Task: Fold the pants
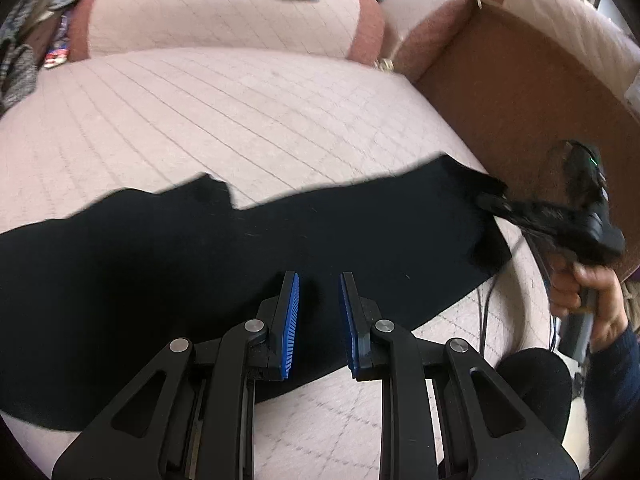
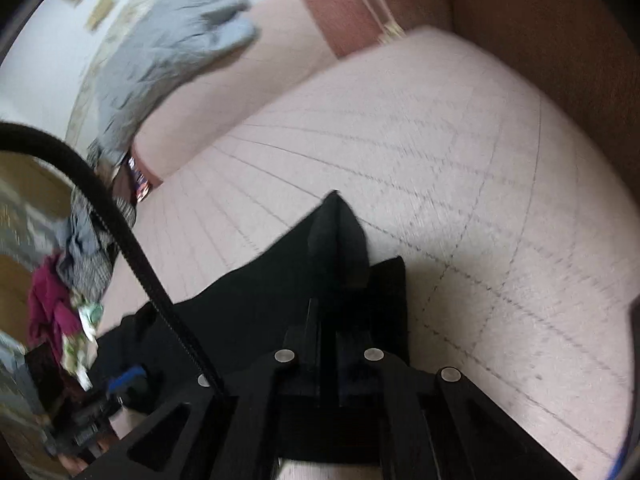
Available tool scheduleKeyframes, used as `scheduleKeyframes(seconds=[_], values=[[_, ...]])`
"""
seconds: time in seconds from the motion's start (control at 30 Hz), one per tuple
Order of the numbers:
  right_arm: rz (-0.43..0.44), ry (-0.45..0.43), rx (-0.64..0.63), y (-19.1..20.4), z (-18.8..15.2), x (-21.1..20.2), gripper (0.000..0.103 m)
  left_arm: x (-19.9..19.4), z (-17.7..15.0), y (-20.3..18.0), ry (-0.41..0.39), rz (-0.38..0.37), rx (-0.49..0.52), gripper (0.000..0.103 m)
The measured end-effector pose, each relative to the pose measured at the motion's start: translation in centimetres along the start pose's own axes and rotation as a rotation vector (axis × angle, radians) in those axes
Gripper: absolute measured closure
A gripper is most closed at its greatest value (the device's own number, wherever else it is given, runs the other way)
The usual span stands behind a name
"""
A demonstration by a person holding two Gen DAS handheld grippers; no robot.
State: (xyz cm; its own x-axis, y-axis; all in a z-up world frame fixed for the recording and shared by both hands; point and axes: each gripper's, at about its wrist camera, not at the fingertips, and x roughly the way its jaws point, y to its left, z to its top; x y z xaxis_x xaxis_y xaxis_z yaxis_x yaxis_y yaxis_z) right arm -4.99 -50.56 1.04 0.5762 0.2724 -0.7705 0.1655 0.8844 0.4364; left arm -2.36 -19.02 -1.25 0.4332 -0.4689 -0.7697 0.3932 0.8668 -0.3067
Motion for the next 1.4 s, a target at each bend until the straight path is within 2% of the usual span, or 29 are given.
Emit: scheduleKeyframes(seconds=[0.2,0.27,0.4,0.5,0.57,0.63,0.7,0.77,0.83,1.07,1.13,1.23,1.3,1.33,1.4], values=[[0.000,-0.033,-0.072,1.3,-2.2,-4.6,0.099,-4.6,-0.8,3.5,-0.090,0.051,-0.053,0.084],[-0.020,-0.012,-0.078,1.0,-2.9,-4.2,0.099,-5.2,-1.5,5.0,-0.093,0.079,-0.079,0.084],[-0.090,0.092,-0.074,-0.7,-4.1,-1.3,0.099,-4.9,-2.7,7.5,-0.061,0.132,-0.151,0.084],[-0.085,0.101,-0.043,-0.8,-3.7,-2.1,0.097,-5.3,-3.3,8.6,-0.065,0.149,-0.166,0.084],[-0.131,0.105,-0.043,-0.5,-3.6,-3.0,0.090,-5.7,-3.3,9.2,-0.079,0.163,-0.166,0.084],[-0.150,0.079,-0.084,0.6,-3.8,-4.2,0.089,-6.1,-3.4,10.0,-0.088,0.181,-0.171,0.084],[-0.113,0.047,-0.141,2.7,-3.8,-5.3,0.087,-6.5,-3.2,10.8,-0.099,0.193,-0.187,0.084],[-0.043,0.031,-0.172,4.8,-3.7,-5.4,0.079,-7.1,-3.0,11.8,-0.116,0.219,-0.201,0.084],[0.045,0.032,-0.210,7.3,-3.3,-4.2,0.069,-7.9,-2.8,13.1,-0.138,0.249,-0.220,0.084],[0.171,0.081,-0.336,16.5,-1.0,4.7,0.069,-9.5,-2.0,18.1,-0.183,0.349,-0.310,0.084],[0.182,0.106,-0.345,18.6,-0.5,7.9,0.069,-9.4,-2.0,19.8,-0.174,0.384,-0.345,0.084],[0.180,0.179,-0.363,20.7,0.0,12.9,0.069,-8.7,-2.3,21.3,-0.140,0.397,-0.383,0.084],[0.182,0.226,-0.384,21.6,-0.3,14.8,0.080,-8.3,-2.8,21.7,-0.131,0.393,-0.383,0.084],[0.178,0.244,-0.413,22.2,-0.6,15.7,0.093,-8.2,-3.0,21.5,-0.134,0.399,-0.371,0.084],[0.135,0.216,-0.477,22.6,-1.0,15.3,0.094,-8.0,-3.2,21.1,-0.141,0.420,-0.338,0.084]])
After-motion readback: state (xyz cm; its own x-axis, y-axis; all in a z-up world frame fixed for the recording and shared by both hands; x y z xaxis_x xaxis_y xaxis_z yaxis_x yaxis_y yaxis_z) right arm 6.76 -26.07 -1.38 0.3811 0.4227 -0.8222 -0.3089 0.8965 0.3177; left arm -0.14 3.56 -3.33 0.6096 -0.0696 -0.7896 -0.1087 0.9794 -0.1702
